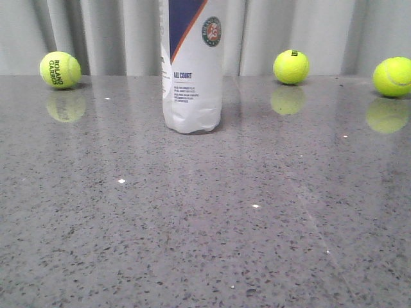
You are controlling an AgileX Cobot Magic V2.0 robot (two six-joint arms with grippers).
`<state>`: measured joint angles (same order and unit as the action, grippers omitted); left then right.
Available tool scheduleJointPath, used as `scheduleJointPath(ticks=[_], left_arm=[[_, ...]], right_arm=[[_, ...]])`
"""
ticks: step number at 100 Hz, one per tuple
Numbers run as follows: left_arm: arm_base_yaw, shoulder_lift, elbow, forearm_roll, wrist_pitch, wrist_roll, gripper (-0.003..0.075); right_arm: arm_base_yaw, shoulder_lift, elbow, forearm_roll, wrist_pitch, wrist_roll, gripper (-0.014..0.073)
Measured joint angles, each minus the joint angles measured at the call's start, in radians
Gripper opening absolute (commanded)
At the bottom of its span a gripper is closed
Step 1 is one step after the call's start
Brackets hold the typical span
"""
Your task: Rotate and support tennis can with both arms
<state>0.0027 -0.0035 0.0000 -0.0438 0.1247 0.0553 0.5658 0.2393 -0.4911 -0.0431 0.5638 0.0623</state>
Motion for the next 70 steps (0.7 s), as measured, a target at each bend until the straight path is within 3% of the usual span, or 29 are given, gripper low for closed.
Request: scheduleJointPath(ticks=[39, 51, 70], left_arm=[[0.000, 0.000, 0.000, 0.000, 0.000, 0.000, -0.0020], [0.000, 0.000, 0.000, 0.000, 0.000, -0.001, -0.0020], [0.000, 0.000, 0.000, 0.000, 0.000, -0.001, -0.0020]], right_arm=[[-0.006, 0.000, 0.021, -0.008, -0.046, 0.000, -0.0067], [-0.055, 0.000, 0.078, -0.031, -0.172, 0.000, -0.0067], [-0.218, 0.000, 0.200, -0.043, -0.390, 0.000, -0.0067]])
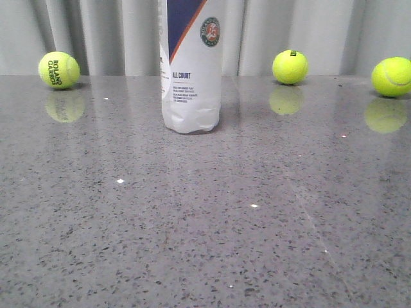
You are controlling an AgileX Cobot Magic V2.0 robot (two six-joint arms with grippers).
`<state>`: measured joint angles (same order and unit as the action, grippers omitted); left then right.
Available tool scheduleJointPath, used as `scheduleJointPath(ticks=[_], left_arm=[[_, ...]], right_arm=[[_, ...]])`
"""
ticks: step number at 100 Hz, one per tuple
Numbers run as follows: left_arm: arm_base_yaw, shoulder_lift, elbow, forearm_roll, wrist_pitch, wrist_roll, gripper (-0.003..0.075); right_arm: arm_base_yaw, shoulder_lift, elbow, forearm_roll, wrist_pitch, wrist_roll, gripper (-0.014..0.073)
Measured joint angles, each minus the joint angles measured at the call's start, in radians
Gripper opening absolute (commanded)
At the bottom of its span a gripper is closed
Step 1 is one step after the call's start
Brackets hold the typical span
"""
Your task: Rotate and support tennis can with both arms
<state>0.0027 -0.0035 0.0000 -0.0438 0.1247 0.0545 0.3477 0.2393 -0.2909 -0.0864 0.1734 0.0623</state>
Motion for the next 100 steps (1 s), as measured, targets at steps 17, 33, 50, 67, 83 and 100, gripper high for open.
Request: scheduleJointPath(ticks=[17, 33, 50, 67, 83, 100], left_arm=[[0.000, 0.000, 0.000, 0.000, 0.000, 0.000, -0.0020], [0.000, 0.000, 0.000, 0.000, 0.000, 0.000, -0.0020], [0.000, 0.000, 0.000, 0.000, 0.000, 0.000, -0.0020], [0.000, 0.000, 0.000, 0.000, 0.000, 0.000, -0.0020], [0.000, 0.000, 0.000, 0.000, 0.000, 0.000, -0.0020], [0.000, 0.000, 0.000, 0.000, 0.000, -0.002, -0.0020]], right_arm=[[-0.165, -0.007, 0.072, -0.001, -0.058, 0.000, -0.0067], [-0.253, -0.071, 0.150, -0.001, -0.146, 0.000, -0.0067], [-0.287, -0.167, 0.254, -0.001, -0.214, 0.007, -0.0067], [-0.299, -0.243, 0.314, -0.001, -0.204, 0.040, -0.0067], [-0.299, -0.250, 0.318, -0.001, -0.194, 0.046, -0.0067], [-0.299, -0.250, 0.318, -0.001, -0.194, 0.046, -0.0067]])
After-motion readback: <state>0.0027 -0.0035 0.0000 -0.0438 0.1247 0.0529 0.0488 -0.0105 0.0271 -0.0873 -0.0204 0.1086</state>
